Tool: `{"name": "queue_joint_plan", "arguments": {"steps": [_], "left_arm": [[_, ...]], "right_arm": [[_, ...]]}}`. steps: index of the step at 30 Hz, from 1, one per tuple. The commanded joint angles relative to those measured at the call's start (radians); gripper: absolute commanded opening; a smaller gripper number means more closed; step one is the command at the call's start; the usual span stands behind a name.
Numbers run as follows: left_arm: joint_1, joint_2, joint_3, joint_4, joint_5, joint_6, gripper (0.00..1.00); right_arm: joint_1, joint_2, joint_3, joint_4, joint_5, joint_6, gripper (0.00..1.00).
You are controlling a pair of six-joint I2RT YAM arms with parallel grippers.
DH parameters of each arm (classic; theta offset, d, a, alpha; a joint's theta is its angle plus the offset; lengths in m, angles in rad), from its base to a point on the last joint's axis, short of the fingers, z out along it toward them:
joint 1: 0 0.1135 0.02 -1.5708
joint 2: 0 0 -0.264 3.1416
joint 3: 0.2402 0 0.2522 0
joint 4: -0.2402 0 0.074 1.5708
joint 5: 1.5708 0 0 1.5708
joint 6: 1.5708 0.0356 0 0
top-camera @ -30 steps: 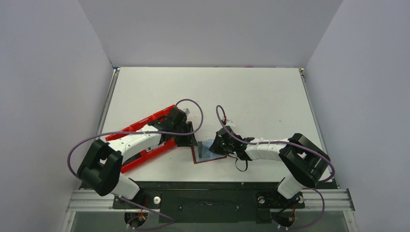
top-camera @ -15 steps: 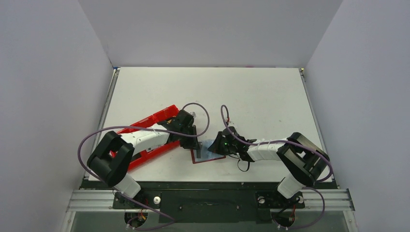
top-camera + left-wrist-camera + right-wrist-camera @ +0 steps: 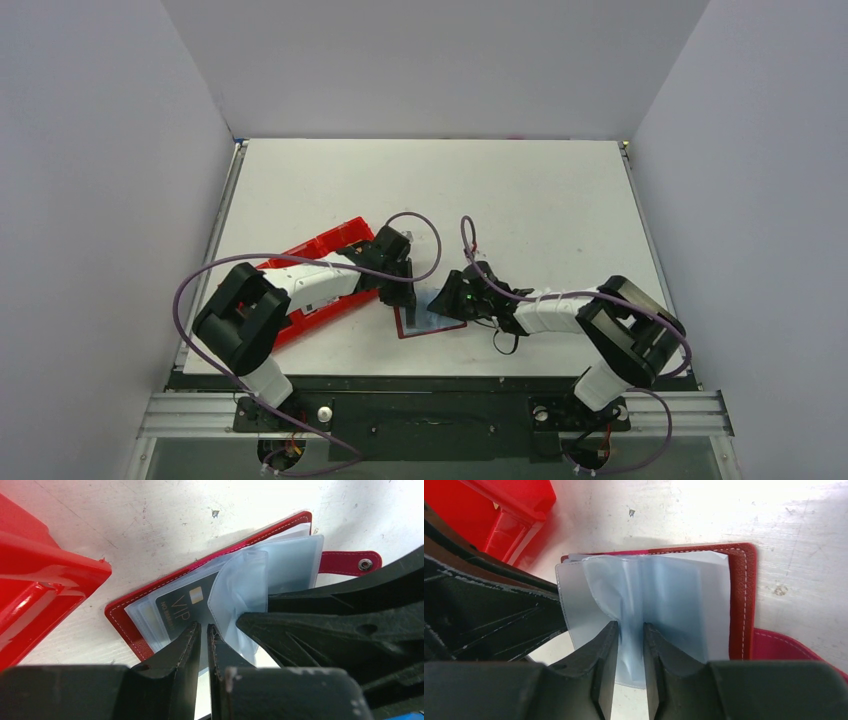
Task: Take the credit cards out of the card holder
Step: Remove the credit card from the card holder.
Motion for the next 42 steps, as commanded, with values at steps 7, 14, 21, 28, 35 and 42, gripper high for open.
{"name": "queue_joint_plan", "arguments": {"steps": [7, 14, 21, 28, 35, 42], "left_arm": [[-0.006, -0.001, 0.034, 0.047, -0.011, -0.004, 0.07], [-0.022, -0.006, 0.055, 0.048, 0.003, -0.002, 0.07], [-0.043, 0.000, 0.083, 0.060, 0.019, -0.002, 0.13], [-0.066, 0.059, 0.139, 0.070, 0.031, 0.002, 0.14], [-0.087, 0.137, 0.216, 0.073, 0.037, 0.011, 0.14], [-0.103, 0.220, 0.273, 0.068, 0.047, 0.014, 0.14]], "right_arm": [[-0.022, -0.157, 0.028, -0.099, 0.026, -0.020, 0.42], [-0.022, -0.253, 0.044, -0.196, 0.082, -0.028, 0.48], [-0.024, -0.366, 0.059, -0.354, 0.228, -0.047, 0.50], [-0.028, -0.471, 0.034, -0.458, 0.335, -0.045, 0.53], [-0.032, -0.522, 0.017, -0.505, 0.362, -0.054, 0.54], [-0.034, -0.533, 0.013, -0.514, 0.360, -0.065, 0.54]]}}
